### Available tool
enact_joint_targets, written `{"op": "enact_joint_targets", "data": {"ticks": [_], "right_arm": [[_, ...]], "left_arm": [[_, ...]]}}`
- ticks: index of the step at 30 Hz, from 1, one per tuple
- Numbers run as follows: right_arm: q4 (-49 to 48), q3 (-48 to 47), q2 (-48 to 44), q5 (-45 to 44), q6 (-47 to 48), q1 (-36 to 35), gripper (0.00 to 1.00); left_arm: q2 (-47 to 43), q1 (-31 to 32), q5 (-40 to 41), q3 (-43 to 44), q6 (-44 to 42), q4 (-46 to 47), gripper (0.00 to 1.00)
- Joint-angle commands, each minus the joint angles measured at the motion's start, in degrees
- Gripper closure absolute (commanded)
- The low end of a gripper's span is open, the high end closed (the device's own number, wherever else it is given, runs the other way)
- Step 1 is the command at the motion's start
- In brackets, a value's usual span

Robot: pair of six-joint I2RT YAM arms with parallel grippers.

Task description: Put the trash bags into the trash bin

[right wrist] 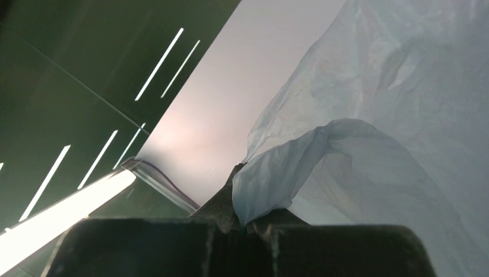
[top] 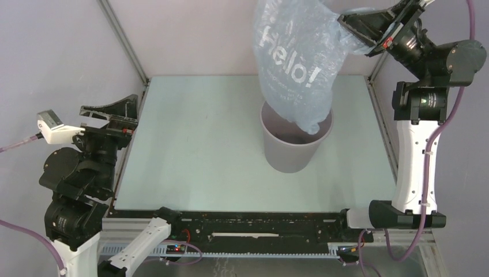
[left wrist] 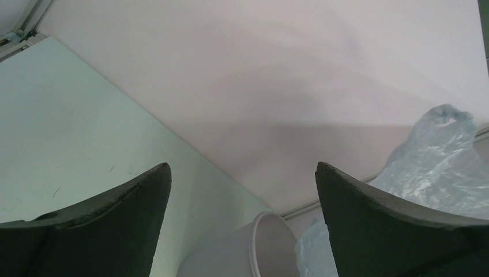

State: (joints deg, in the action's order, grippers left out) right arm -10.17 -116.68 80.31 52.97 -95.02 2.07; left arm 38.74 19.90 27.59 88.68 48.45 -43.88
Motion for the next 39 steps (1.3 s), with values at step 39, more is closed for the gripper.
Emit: {"op": "enact_joint_targets", "data": {"ticks": [39], "right_arm": [[71.16, 23.55, -18.19, -22.92, 77.81, -14.41, 1.0]], "left_arm": [[26.56, 9.97, -38.51, 0.55, -7.75, 24.5, 0.01]]}}
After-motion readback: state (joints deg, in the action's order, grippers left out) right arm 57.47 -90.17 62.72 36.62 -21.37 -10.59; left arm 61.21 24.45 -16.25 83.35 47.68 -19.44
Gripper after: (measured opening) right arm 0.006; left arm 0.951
